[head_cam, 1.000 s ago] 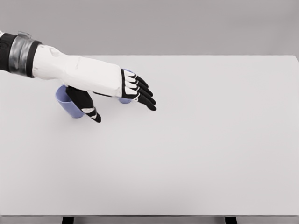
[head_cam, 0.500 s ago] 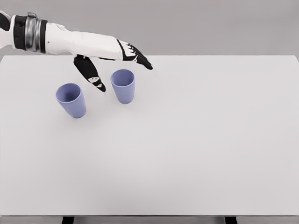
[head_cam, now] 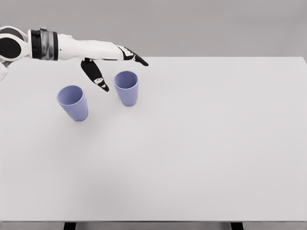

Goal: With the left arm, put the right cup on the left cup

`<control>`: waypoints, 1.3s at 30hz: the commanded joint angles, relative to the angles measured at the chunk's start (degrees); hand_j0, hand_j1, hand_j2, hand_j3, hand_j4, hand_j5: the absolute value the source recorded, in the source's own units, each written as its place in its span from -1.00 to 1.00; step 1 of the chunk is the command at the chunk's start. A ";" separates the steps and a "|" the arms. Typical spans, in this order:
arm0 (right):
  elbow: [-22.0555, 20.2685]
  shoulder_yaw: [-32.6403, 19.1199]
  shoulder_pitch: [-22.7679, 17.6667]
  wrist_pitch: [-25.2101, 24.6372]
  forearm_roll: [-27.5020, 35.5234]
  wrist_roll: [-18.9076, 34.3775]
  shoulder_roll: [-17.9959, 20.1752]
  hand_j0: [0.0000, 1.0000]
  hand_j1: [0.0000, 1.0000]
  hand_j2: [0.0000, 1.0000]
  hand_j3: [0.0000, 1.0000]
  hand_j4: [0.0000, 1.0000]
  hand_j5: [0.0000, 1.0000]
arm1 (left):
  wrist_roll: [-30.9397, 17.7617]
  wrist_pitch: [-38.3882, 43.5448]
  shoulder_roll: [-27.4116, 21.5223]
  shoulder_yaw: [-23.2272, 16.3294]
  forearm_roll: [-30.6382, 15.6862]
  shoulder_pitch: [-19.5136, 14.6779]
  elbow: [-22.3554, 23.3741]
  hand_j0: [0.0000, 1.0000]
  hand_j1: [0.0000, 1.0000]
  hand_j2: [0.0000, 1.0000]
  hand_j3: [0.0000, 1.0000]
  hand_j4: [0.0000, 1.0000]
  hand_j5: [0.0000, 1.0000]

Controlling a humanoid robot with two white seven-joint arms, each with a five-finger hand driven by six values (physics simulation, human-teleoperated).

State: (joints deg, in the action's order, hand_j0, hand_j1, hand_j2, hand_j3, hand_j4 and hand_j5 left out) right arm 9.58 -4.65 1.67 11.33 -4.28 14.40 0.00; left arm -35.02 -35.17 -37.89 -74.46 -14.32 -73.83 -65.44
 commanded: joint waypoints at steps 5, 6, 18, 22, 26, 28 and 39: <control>0.00 -0.01 0.00 0.01 -0.03 0.02 0.00 1.00 1.00 1.00 1.00 1.00 1.00 | 0.02 0.17 2.73 0.90 1.48 1.32 4.09 1.00 1.00 1.00 1.00 1.00 1.00; 0.00 -0.01 0.00 0.01 -0.03 0.02 0.00 1.00 1.00 1.00 1.00 1.00 1.00 | 0.02 0.17 2.91 0.90 1.48 1.32 4.53 1.00 1.00 1.00 1.00 1.00 1.00; 0.00 -0.01 0.00 0.01 -0.03 0.02 0.00 1.00 1.00 1.00 1.00 1.00 1.00 | 0.02 0.17 5.02 6.35 7.90 4.22 6.20 1.00 1.00 1.00 1.00 1.00 1.00; 0.00 -0.01 0.00 0.01 -0.03 0.02 0.00 1.00 1.00 1.00 1.00 1.00 1.00 | 0.02 0.17 5.02 6.52 7.90 4.40 6.20 1.00 1.00 1.00 1.00 1.00 1.00; 0.00 -0.01 0.00 0.01 -0.03 0.02 0.00 1.00 1.00 1.00 1.00 1.00 1.00 | 0.02 0.17 4.93 6.52 7.90 4.48 6.12 1.00 1.00 1.00 1.00 1.00 1.00; 0.00 -0.01 0.00 0.01 -0.03 0.02 0.00 1.00 1.00 1.00 1.00 1.00 1.00 | 0.02 0.17 5.02 6.61 7.99 4.40 6.20 1.00 1.00 1.00 1.00 1.00 1.00; 0.00 -0.01 0.00 0.01 -0.03 0.02 0.00 1.00 1.00 1.00 1.00 1.00 1.00 | 0.02 0.17 9.67 10.83 13.35 6.24 15.61 1.00 1.00 1.00 1.00 1.00 1.00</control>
State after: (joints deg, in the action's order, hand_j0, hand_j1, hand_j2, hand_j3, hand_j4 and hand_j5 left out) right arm 9.58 -4.65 1.67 11.33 -4.28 14.40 0.00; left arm -35.03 -35.17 -29.43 -65.15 -2.02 -67.24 -51.30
